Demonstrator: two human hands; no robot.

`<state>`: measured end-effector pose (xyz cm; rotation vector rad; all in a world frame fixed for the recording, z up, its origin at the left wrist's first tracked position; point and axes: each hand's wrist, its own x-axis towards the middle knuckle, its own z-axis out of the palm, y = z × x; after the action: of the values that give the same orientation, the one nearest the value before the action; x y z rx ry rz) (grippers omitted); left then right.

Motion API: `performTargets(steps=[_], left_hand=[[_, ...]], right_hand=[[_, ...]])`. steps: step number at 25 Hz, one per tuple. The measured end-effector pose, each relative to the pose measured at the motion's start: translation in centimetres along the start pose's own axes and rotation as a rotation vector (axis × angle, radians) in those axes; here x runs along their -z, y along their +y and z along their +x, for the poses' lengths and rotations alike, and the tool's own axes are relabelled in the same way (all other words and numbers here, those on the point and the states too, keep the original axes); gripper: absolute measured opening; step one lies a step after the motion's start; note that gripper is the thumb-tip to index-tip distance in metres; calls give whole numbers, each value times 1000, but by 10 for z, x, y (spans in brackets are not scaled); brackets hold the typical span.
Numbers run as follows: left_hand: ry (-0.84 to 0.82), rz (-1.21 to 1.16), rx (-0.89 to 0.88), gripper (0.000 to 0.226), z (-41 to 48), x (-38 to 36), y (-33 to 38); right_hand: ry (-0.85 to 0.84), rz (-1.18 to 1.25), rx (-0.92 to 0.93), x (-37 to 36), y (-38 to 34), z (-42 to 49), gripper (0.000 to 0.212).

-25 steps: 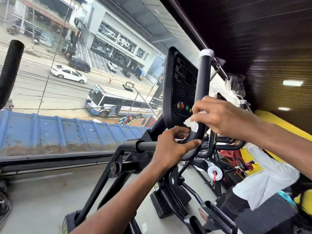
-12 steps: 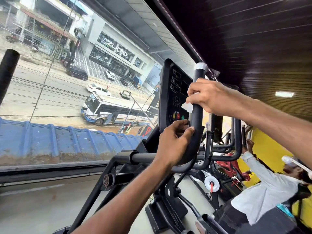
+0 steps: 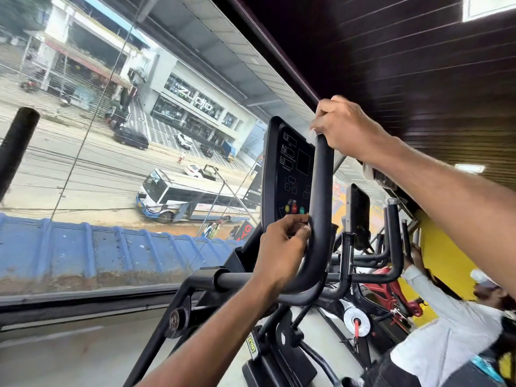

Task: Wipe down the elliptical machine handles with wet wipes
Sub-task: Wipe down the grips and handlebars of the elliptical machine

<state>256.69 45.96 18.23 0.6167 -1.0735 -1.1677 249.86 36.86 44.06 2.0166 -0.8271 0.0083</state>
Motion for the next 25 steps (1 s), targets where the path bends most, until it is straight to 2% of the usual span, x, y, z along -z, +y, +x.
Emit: performTargets(steps=[4, 12, 14, 17, 19, 21, 25], left_hand=[[8, -14, 3, 23, -2, -2, 2], [30, 1, 25, 19, -16, -7, 15], [46, 15, 5, 20, -23, -6, 19], [127, 98, -95, 33, -31, -3, 20], [210, 139, -232, 19, -43, -6, 18], [223, 171, -332, 9, -61, -13, 16], [137, 204, -306, 8, -95, -33, -6]], right_hand=[[-100, 91, -63, 8, -18, -10, 18], [-148, 163, -4, 12, -56, -61, 18], [-81, 327, -87, 10, -65, -81, 14], [184, 715, -341, 5, -86, -127, 13], [283, 1025, -551, 0, -107, -164, 15], [357, 1298, -694, -7, -131, -198, 19], [475, 1613, -944, -27, -168, -253, 15]])
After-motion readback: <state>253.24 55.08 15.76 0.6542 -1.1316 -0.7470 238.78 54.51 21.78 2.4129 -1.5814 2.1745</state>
